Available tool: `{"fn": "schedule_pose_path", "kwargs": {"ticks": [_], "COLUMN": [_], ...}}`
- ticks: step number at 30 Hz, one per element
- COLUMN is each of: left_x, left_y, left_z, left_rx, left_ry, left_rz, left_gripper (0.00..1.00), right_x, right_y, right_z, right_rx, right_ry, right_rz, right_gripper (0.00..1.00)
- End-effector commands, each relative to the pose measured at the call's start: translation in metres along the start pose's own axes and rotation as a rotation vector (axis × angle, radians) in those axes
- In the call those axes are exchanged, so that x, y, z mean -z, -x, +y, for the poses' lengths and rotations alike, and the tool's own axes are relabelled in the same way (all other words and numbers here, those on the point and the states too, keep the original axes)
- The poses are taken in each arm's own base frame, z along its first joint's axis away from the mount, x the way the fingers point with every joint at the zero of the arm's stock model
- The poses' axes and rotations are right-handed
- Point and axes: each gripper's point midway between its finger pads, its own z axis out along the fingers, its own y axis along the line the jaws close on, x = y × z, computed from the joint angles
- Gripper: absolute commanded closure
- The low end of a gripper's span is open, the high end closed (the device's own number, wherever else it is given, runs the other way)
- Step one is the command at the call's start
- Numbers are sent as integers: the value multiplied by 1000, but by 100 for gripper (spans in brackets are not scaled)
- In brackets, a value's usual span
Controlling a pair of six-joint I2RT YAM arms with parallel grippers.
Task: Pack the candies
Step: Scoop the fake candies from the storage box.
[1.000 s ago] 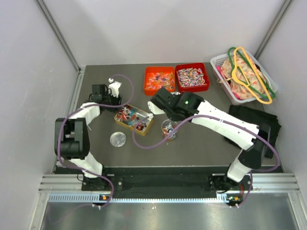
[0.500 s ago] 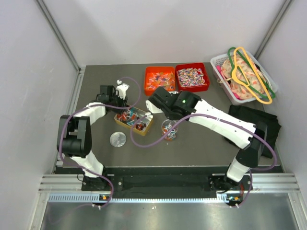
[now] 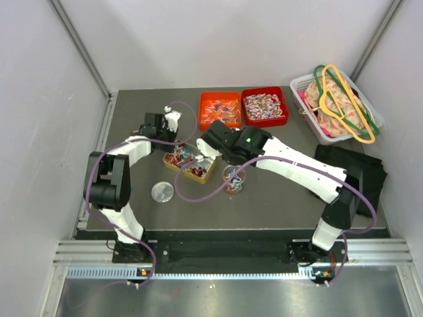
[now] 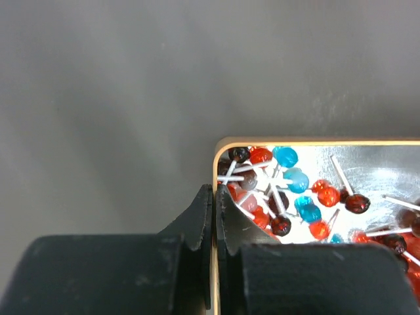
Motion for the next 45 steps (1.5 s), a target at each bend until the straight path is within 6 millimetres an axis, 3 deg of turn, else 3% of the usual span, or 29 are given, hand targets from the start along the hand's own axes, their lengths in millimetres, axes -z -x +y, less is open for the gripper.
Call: {"fn": "schedule_pose_path", "kwargs": {"ticks": [1, 12, 16, 23, 38, 45], "left_x": [-13, -46, -49, -46, -48, -43], "left_y": [20, 54, 58, 62, 57, 61], "left_z": [-4, -35, -51, -56, -68, -72], "left_rx": [105, 216, 221, 234, 251, 255], "left_ry": [27, 18, -1, 7, -54, -79], "left_rz": [18, 44, 53, 52, 60, 46], "left_gripper": [100, 100, 100, 100, 100, 100], "right_x": [-4, -45, -75, -111, -140, -154], "right_y": [19, 41, 42, 34, 28, 38], "right_z": [-4, 9, 18, 28, 34, 38], "right_rx": [-48, 44, 89, 168, 274, 302], "right_ry": [-16, 17, 49, 85, 126, 127], "right_rz": [-56, -7, 45, 134, 225, 223], "right_gripper": [100, 100, 100, 100, 100, 100]}}
